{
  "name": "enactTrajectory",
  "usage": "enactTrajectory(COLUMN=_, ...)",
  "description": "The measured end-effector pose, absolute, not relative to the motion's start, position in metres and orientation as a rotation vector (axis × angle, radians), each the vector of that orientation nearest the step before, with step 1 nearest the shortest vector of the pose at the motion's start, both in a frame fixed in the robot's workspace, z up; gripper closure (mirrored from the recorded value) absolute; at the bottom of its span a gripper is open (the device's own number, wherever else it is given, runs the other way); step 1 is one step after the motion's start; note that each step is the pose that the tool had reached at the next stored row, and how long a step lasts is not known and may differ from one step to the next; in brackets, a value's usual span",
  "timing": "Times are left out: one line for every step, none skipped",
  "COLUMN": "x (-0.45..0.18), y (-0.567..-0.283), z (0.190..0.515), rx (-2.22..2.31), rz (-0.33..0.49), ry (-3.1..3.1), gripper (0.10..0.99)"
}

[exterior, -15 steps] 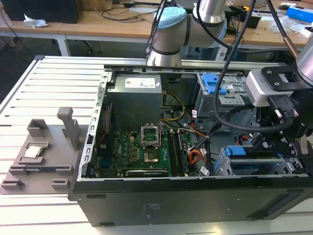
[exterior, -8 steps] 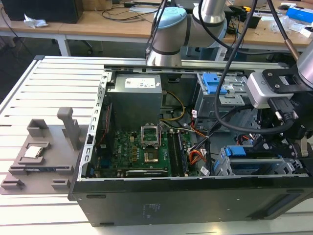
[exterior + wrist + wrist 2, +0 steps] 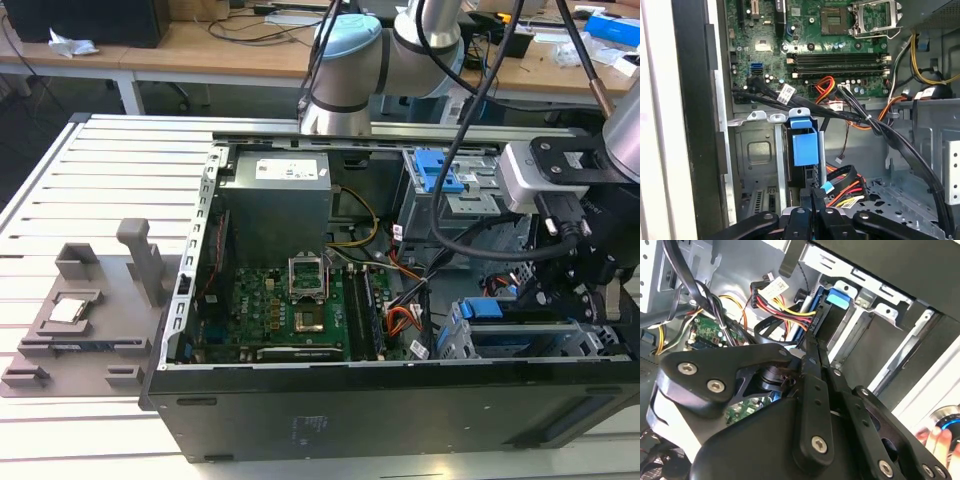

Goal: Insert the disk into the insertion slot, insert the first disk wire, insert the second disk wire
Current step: 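Insert the second disk wire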

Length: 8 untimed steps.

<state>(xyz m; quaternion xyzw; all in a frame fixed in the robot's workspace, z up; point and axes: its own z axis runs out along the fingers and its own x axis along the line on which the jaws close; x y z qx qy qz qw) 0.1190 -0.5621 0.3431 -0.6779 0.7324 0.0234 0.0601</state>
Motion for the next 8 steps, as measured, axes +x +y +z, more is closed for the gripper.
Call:
enactTrajectory(x=0.1174, y=-0.5621, z=0.3432, rx=-2.049, rz=0.074, ry=2.217, gripper=0.953)
enactTrajectory(x=0.1172, y=-0.5622, z=0.3439, rx=-2.048, rz=0.075, ry=2.216, gripper=0.953)
enactTrajectory(x=0.1172, y=-0.5624, z=0.3440, rx=-2.048, rz=0.075, ry=2.217, gripper=0.953)
enactTrajectory(x=0.1172, y=-0.5629, z=0.3441, rx=-2.046, rz=0.075, ry=2.218, gripper=0.953)
enactTrajectory(x=0.1171, y=-0.5639, z=0.3444, rx=-2.038, rz=0.074, ry=2.225, gripper=0.953)
enactTrajectory(x=0.1171, y=-0.5640, z=0.3450, rx=-2.025, rz=0.073, ry=2.237, gripper=0.953)
enactTrajectory(x=0.1171, y=-0.5641, z=0.3462, rx=-2.000, rz=0.071, ry=2.259, gripper=0.953)
enactTrajectory(x=0.1171, y=-0.5640, z=0.3467, rx=-1.961, rz=0.068, ry=2.291, gripper=0.953)
